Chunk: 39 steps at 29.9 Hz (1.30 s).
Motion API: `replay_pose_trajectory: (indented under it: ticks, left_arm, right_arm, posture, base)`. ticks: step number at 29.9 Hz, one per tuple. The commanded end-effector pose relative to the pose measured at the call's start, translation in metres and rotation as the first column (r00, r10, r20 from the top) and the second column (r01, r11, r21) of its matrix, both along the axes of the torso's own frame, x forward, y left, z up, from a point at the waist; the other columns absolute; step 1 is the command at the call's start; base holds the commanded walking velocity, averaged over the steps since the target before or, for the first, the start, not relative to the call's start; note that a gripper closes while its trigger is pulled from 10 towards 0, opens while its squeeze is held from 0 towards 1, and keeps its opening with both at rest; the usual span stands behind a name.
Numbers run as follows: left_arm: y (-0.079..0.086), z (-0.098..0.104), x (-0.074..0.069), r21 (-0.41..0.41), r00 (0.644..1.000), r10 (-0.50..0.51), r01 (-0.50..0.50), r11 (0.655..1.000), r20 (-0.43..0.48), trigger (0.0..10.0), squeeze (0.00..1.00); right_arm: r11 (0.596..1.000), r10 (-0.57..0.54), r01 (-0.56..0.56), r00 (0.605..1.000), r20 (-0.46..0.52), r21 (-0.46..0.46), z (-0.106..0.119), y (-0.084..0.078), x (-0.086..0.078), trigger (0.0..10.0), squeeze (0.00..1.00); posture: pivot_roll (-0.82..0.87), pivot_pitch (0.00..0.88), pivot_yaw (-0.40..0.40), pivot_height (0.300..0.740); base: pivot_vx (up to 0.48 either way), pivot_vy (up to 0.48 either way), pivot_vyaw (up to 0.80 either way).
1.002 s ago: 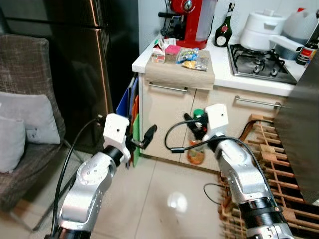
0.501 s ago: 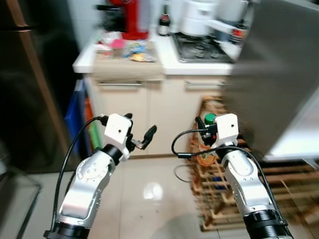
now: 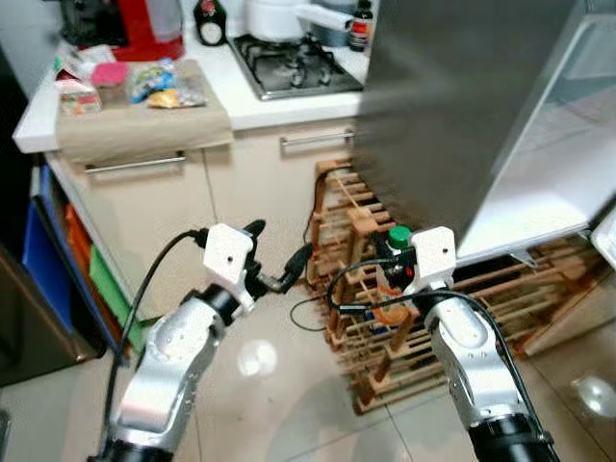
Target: Restocking fridge
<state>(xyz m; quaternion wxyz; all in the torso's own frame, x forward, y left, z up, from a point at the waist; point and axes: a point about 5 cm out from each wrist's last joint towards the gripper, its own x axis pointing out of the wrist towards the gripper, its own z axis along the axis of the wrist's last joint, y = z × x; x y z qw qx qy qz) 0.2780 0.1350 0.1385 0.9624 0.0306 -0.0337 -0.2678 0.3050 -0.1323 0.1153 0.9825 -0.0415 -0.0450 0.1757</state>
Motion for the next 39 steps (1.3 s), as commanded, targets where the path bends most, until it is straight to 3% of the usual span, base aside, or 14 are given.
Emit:
replay_pose_trajectory:
  ticks: [1, 13, 25, 30, 39]
  left_arm:
    - [-0.004, 0.003, -0.001, 0.005, 1.000, -0.027, 0.027, 1.000, 0.011, 10.0, 0.00]
    - [-0.010, 0.007, -0.007, -0.077, 0.995, -0.095, 0.096, 0.992, 0.020, 10.0, 0.00]
    - [-0.006, 0.006, -0.004, -0.078, 0.996, -0.086, 0.086, 0.993, 0.014, 10.0, 0.00]
    - [0.000, 0.000, 0.000, -0.104, 0.999, -0.041, 0.038, 0.994, -0.026, 10.0, 0.00]
    - [-0.010, 0.004, 0.004, -0.116, 0.999, -0.035, 0.034, 0.993, -0.005, 10.0, 0.00]
  right_arm:
    - [1.000, 0.008, -0.007, 1.000, 0.031, -0.004, 0.006, -0.002, 0.001, 0.0, 0.00]
    - [1.000, -0.002, 0.002, 0.999, 0.050, -0.007, 0.007, -0.007, -0.002, 0.0, 0.00]
    - [1.000, -0.025, 0.025, 0.997, 0.070, 0.005, 0.008, -0.007, -0.004, 0.0, 0.00]
    - [0.994, -0.101, 0.099, 0.993, 0.052, 0.037, 0.005, -0.017, -0.004, 0.0, 0.00]
    - [0.989, -0.150, 0.150, 0.987, 0.060, 0.000, 0.005, -0.026, 0.004, 0.0, 0.00]
  posture:
    - [-0.02, 0.000, -0.008, 0.740]
    - [-0.04, 0.000, 0.006, 0.740]
    - [-0.04, 0.000, 0.018, 0.740]
    - [-0.05, 0.000, 0.022, 0.740]
    - [-0.06, 0.000, 0.028, 0.740]
  base:
    - [0.000, 0.000, -0.80]
    - [0.000, -0.278, -0.80]
    - [0.000, 0.000, -0.80]
    - [0.000, 0.000, -0.80]
    - [0.000, 0.000, -0.79]
